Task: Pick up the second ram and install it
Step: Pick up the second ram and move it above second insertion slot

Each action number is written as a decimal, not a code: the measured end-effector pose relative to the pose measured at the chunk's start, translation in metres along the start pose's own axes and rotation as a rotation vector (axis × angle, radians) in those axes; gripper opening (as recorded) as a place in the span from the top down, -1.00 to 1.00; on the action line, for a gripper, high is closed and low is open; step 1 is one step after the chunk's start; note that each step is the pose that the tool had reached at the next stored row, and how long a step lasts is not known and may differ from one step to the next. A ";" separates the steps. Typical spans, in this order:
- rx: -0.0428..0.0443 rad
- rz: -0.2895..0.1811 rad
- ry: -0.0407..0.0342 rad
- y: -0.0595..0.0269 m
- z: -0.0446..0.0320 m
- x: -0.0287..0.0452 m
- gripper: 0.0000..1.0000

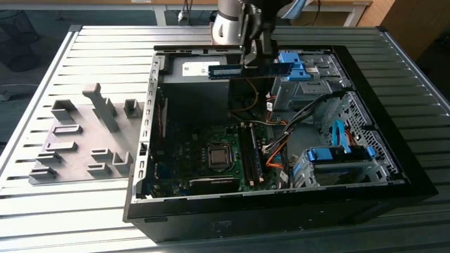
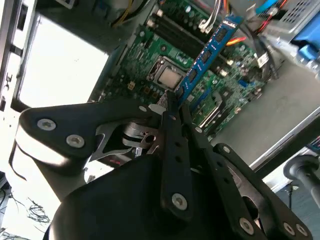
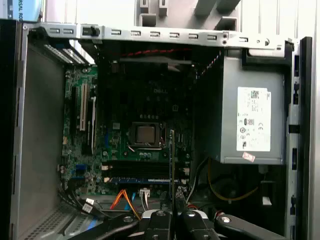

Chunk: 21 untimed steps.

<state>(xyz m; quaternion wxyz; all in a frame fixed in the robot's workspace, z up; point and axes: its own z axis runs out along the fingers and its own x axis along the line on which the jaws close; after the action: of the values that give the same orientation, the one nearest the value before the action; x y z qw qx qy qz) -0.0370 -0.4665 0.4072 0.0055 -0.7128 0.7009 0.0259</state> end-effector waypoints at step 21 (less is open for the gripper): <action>0.0000 0.000 0.0003 -0.0015 0.0012 -0.0002 0.72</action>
<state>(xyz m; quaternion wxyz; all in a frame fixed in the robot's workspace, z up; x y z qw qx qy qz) -0.0355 -0.4662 0.4060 0.0054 -0.7127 0.7009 0.0258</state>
